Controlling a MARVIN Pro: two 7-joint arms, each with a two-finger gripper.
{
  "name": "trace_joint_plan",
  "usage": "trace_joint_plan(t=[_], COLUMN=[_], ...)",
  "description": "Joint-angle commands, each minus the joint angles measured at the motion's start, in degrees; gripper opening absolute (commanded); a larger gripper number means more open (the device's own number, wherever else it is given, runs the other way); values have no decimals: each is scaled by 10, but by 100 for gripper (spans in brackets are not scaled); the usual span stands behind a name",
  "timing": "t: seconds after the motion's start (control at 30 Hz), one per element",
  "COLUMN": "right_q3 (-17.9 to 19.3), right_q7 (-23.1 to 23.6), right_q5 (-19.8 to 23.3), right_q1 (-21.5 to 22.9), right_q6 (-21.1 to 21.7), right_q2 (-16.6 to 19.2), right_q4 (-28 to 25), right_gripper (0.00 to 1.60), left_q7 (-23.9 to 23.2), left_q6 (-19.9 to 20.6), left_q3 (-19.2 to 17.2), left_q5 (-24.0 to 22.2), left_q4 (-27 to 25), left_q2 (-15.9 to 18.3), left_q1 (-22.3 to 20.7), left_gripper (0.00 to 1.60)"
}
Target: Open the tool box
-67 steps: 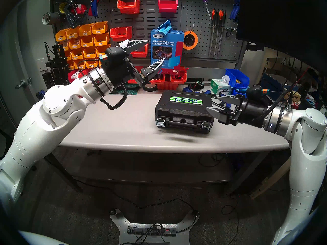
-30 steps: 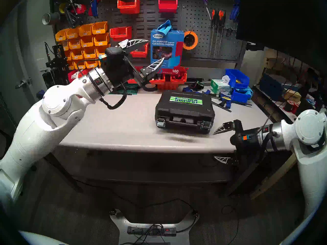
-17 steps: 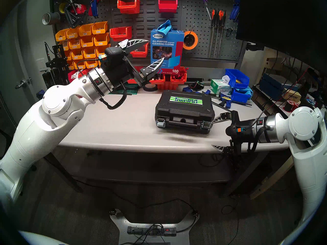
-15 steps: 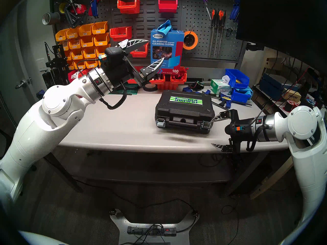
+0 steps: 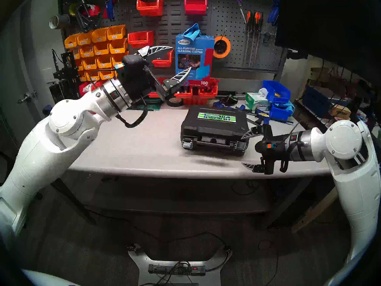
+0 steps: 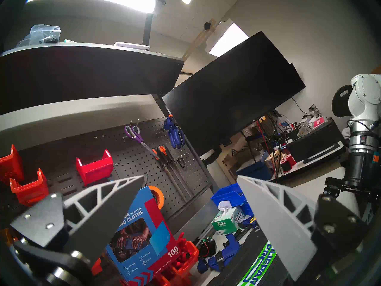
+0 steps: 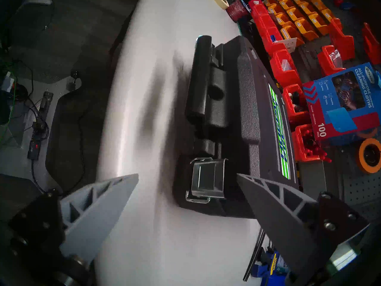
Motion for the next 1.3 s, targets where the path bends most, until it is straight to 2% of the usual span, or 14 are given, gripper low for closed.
trace_joint_plan(t=[0.0, 0.2, 0.37, 0.4, 0.43, 0.47, 0.5, 0.67, 0.7, 0.73, 0.77, 0.87, 1.07, 1.27], right_q3=[-9, -18, -36, -41, -44, -48, -48, -59, -52, -57, -54, -54, -45, -44], right_q7=[24, 45, 43, 43, 42, 41, 38, 35, 28, 33, 30, 32, 40, 42], right_q5=[-5, -6, -12, -15, -17, -19, -21, -27, -26, -29, -30, -46, -37, -30], right_q1=[-2, -30, -66, -71, -76, -80, -85, -81, -95, -89, -96, -86, -58, -60], right_q6=[25, 39, 46, 48, 48, 49, 49, 50, 50, 52, 54, 62, 62, 63], right_q2=[20, 12, -6, -9, -11, -14, -16, -21, -18, -18, -16, -5, 8, 5], right_q4=[-11, -12, -15, -14, -13, -12, -13, -5, -9, -7, -9, -1, 11, 10], right_gripper=[160, 160, 160, 149, 149, 78, 0, 0, 0, 147, 160, 160, 160, 160], left_q7=[-1, -1, 0, 0, 0, 0, 0, 0, 0, 0, 0, 0, 0, 0], left_q6=[-2, -2, -2, -2, -2, -2, -2, -2, -2, -2, -2, -2, -2, -2], left_q3=[-4, -4, -4, -4, -4, -4, -4, -3, -3, -3, -3, -3, -3, -3], left_q5=[-1, -1, 0, 0, 0, 0, 0, 0, 0, 0, -1, -1, -1, -1], left_q4=[-3, -3, -3, -3, -3, -3, -3, -3, -3, -3, -3, -3, -3, -3], left_q2=[0, 0, 0, 0, 0, 0, 0, 0, 1, 1, 1, 1, 1, 1], left_q1=[-5, -5, -5, -5, -5, -5, -5, -5, -5, -5, -5, -6, -6, -6], left_gripper=[160, 160, 160, 160, 160, 160, 160, 160, 160, 160, 160, 160, 160, 160])
